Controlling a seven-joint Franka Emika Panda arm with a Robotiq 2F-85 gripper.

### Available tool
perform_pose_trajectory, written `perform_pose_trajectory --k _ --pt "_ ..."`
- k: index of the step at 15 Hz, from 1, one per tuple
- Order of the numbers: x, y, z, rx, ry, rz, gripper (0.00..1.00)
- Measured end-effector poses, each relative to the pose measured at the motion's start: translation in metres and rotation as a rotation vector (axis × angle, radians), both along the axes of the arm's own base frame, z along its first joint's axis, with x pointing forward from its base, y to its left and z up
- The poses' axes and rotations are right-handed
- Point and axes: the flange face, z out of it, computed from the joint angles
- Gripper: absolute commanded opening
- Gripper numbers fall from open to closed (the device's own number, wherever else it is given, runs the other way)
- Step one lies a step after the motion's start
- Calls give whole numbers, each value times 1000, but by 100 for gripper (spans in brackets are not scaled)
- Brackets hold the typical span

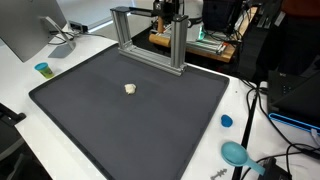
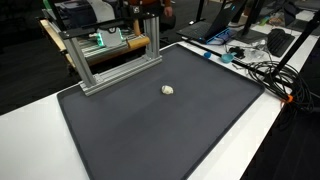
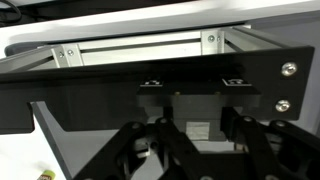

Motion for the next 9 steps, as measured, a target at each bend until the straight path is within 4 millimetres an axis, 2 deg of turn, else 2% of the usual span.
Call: perform_pose_trajectory --k 9 --pt "11 -7 2 26 -86 -93 23"
